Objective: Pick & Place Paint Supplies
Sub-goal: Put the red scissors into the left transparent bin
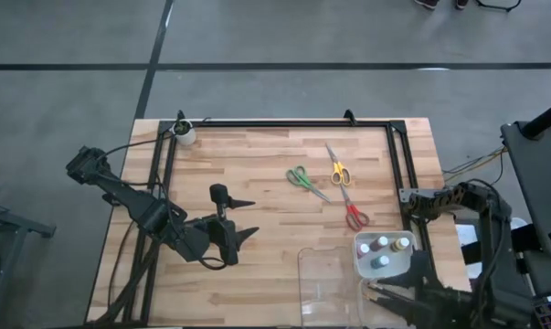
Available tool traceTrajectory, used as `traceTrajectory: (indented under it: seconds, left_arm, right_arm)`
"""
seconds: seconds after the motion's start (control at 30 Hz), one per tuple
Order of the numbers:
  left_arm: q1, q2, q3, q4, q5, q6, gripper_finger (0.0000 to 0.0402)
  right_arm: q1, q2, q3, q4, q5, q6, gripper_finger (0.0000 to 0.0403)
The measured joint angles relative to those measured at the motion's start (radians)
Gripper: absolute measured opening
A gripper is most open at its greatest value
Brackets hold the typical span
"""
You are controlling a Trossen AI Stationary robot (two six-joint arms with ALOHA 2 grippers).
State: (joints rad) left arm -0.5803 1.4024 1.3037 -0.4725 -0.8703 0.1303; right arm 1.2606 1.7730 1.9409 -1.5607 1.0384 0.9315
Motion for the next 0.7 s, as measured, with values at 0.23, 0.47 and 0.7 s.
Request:
traceTrajectory:
  seconds: [0.23, 0.47, 0.7]
  left_arm:
    - [0.0, 0.0, 0.0, 0.0, 0.0, 0.0, 0.0314]
    - [0.0, 0.0, 0.0, 0.0, 0.0, 0.0, 0.0314]
    - [0.0, 0.0, 0.0, 0.0, 0.0, -0.001, 0.0314]
  right_arm:
    - [0.0, -0.053, 0.061, -0.003, 0.032, -0.176, 0.0186]
    - [-0.004, -0.117, 0.027, -0.002, 0.036, -0.183, 0.0186]
    - [-0.02, -0.182, -0.045, -0.001, 0.093, -0.184, 0.0186]
